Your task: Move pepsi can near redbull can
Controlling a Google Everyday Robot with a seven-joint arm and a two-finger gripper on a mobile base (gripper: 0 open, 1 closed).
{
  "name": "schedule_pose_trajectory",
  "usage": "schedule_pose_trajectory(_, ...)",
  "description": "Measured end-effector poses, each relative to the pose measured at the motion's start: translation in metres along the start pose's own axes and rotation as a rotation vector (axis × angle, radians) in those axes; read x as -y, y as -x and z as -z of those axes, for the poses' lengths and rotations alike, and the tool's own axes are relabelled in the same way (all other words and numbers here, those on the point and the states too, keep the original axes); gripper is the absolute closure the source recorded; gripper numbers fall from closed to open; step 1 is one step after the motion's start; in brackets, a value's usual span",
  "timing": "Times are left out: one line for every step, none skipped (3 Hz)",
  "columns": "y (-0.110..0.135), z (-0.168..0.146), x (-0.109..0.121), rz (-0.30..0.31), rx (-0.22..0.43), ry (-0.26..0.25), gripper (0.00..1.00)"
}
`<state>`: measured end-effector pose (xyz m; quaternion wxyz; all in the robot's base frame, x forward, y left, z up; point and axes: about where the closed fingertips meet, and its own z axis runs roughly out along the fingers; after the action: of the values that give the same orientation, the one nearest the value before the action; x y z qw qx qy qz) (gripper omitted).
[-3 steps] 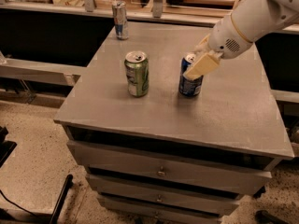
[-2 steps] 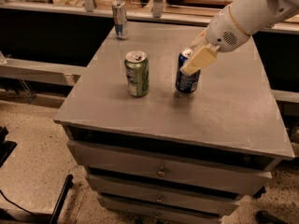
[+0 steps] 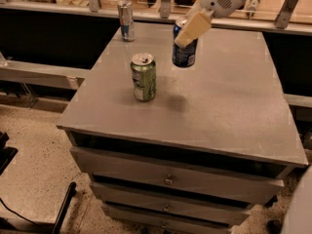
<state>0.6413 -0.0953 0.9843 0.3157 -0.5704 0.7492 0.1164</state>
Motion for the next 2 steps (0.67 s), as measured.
schedule_pose_trajectory(0.031,-0.024,0.029,-0.005,0.013,-0.044,1.00)
schedule_pose_trajectory(0.051,-0.056,0.056,-0.036,0.039,-0.112,1.00)
